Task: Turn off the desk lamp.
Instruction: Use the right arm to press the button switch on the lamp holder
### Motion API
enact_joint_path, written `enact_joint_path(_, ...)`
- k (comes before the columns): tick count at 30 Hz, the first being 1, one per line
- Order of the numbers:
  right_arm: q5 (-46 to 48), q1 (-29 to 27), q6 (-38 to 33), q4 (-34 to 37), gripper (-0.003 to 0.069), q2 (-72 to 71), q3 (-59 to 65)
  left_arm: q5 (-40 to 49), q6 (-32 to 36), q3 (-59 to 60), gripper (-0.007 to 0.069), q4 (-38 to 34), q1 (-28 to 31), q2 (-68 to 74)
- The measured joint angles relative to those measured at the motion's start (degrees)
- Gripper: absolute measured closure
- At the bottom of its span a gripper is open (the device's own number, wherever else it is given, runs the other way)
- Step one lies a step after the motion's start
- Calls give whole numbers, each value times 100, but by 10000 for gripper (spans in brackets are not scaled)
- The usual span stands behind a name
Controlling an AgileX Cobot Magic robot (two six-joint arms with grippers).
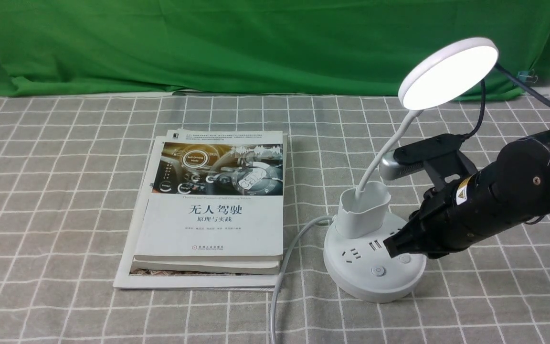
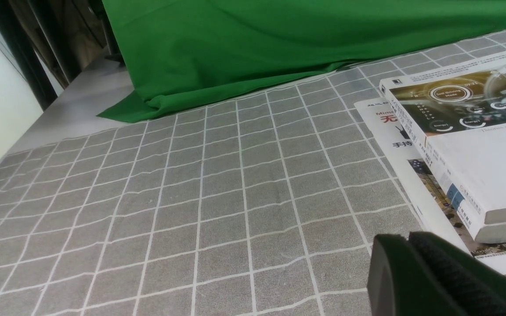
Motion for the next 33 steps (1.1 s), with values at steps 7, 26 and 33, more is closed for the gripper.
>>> enact_joint_path(7,-46,0,0,-5,622,442,0,0,0,0,606,0,0,0)
enact_joint_path(26,47,0,17,-7,624,-172,3,0,0,0,606,0,0,0)
enact_joint_path(33,-117,0,17,-7,624,11,3,0,0,0,606,0,0,0)
